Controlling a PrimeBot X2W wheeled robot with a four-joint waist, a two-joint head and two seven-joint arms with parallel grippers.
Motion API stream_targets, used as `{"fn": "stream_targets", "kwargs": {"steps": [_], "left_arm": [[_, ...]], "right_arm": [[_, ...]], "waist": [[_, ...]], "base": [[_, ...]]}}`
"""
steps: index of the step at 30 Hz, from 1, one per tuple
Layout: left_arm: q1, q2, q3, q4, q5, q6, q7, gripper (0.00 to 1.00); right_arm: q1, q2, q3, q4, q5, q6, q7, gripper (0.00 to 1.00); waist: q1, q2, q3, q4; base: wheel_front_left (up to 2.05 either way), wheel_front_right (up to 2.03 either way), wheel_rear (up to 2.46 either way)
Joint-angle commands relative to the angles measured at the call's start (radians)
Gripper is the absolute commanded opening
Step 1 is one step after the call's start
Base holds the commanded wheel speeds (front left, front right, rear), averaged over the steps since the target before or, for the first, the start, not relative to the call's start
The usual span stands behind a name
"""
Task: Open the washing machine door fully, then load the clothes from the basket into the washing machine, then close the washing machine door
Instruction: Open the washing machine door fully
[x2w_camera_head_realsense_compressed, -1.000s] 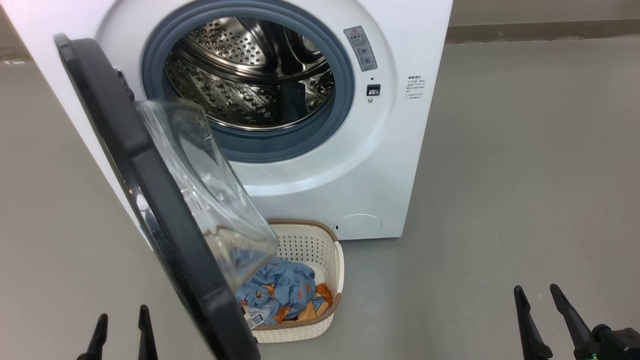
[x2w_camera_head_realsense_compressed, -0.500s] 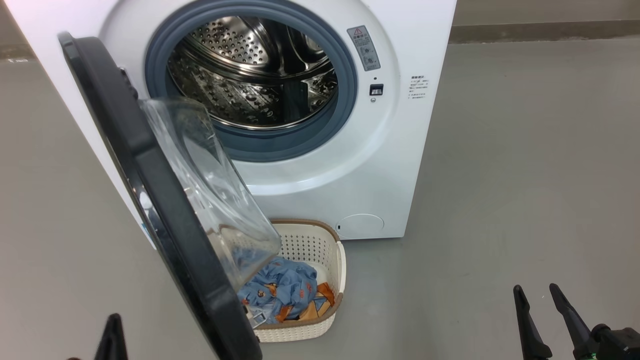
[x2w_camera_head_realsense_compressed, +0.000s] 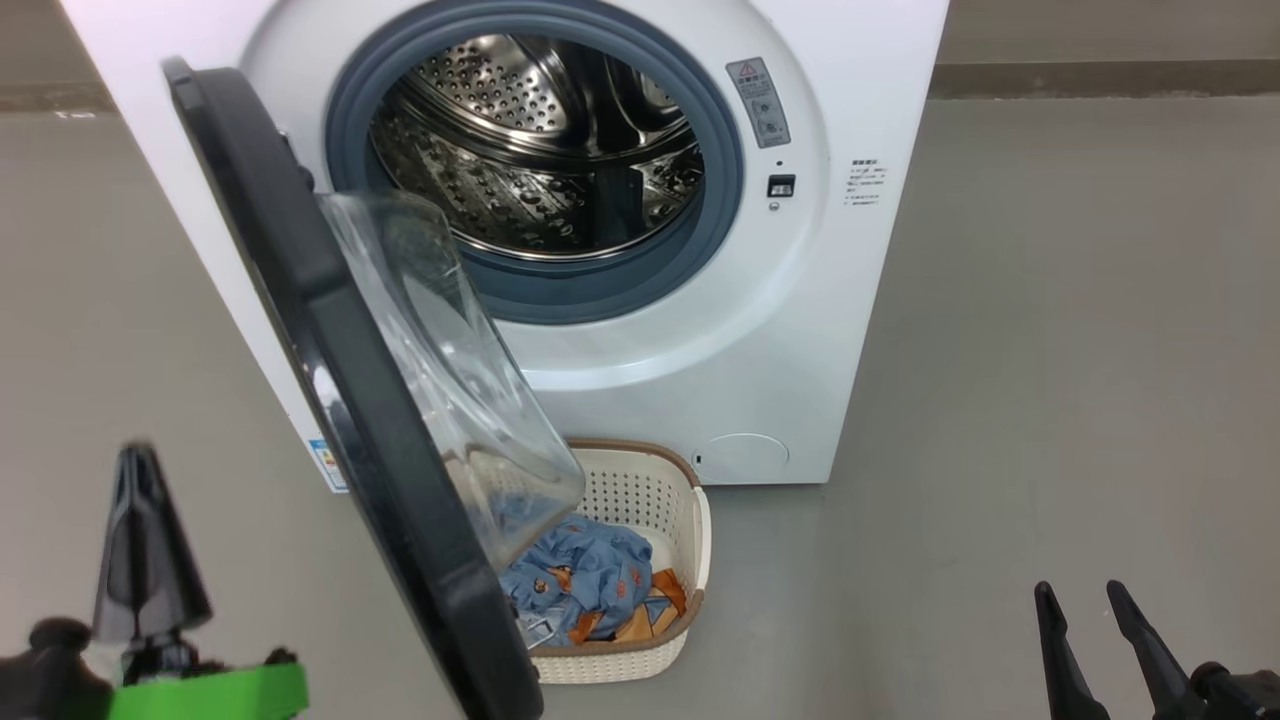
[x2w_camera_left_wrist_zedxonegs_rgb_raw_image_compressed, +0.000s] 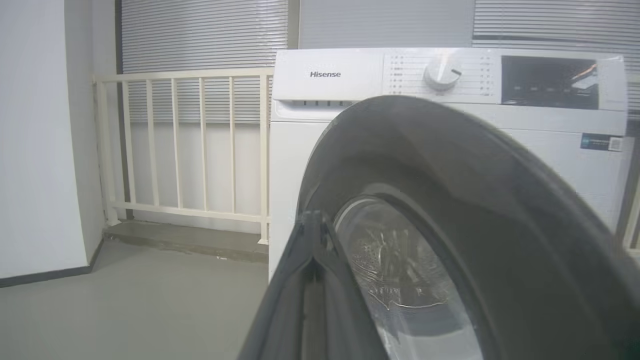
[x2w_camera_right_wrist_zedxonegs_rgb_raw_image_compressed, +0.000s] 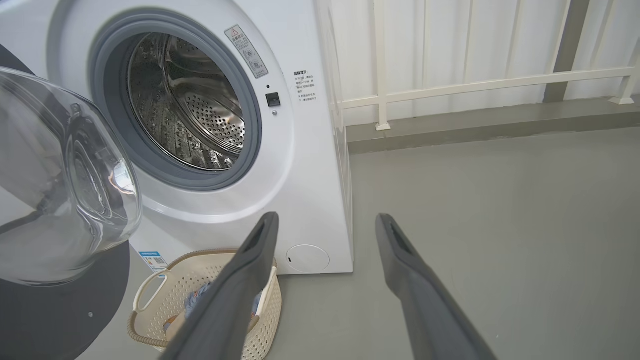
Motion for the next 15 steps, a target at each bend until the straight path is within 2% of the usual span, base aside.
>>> {"fn": "stream_targets", "kwargs": {"steps": [1, 6, 9, 11, 12, 15], "left_arm": [[-0.052, 0.018, 0.018, -0.063, 0.019, 0.008, 0.013, 0.00], [-0.125, 0.037, -0.059, -0.345, 0.092, 0.009, 0.134, 0.00], [-0.167, 0.034, -0.135, -0.457, 0.089, -0.011, 0.214, 0.00], [-0.193, 0.028, -0.216, -0.488, 0.066, -0.026, 0.262, 0.00], [-0.208, 0.022, -0.307, -0.486, 0.032, -0.030, 0.304, 0.00], [-0.210, 0.016, -0.441, -0.447, -0.021, -0.014, 0.345, 0.00]], "right_arm": [[-0.009, -0.010, 0.019, -0.027, -0.011, 0.002, -0.012, 1.00], [0.001, 0.005, 0.016, -0.026, -0.011, 0.002, -0.012, 1.00], [0.008, 0.013, 0.010, -0.026, -0.009, 0.002, -0.012, 1.00], [0.013, 0.018, 0.007, -0.025, -0.007, 0.002, -0.012, 1.00], [0.013, 0.021, 0.009, -0.026, -0.007, 0.002, -0.012, 1.00], [0.010, 0.025, 0.011, -0.025, -0.007, 0.002, -0.012, 1.00]], "waist": [[0.0000, 0.0000, -0.004, 0.007], [0.0000, 0.0000, -0.014, 0.025], [0.0000, 0.0000, -0.017, 0.039], [0.0000, 0.0000, -0.018, 0.048], [0.0000, 0.0000, -0.016, 0.054], [0.0000, 0.0000, -0.013, 0.059]], "base": [[0.00, 0.00, 0.00], [0.00, 0.00, 0.00], [0.00, 0.00, 0.00], [0.00, 0.00, 0.00], [0.00, 0.00, 0.00], [0.00, 0.00, 0.00]]}}
